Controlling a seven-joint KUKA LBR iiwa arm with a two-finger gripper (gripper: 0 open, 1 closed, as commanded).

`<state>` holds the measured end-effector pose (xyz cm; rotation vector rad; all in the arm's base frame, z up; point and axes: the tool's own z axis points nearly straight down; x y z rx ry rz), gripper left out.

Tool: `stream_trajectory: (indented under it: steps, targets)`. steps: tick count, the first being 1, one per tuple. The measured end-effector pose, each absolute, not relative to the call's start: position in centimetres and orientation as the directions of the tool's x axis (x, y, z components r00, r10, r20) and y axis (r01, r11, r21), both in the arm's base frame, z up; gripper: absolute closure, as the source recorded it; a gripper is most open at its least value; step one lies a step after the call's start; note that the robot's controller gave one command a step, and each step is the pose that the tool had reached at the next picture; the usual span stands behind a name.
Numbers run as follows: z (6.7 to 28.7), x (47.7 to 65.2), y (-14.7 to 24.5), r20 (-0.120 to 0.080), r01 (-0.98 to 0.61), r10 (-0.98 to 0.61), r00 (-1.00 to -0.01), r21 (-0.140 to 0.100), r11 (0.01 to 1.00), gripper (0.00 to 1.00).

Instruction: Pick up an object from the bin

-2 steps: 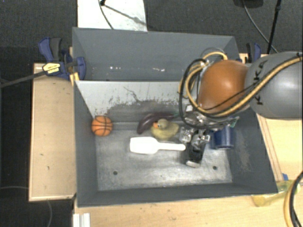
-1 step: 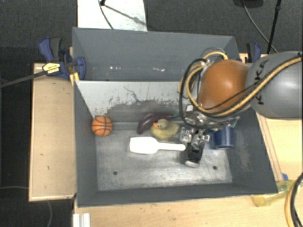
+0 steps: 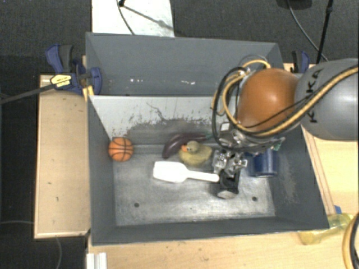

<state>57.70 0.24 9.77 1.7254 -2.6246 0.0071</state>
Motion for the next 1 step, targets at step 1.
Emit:
stream_trajectory:
  steps: [1]
  targets:
    - [11.26,57.71,0.48,-0.001,-0.920,-0.920,-0.393,0.000,0.393,1.00]
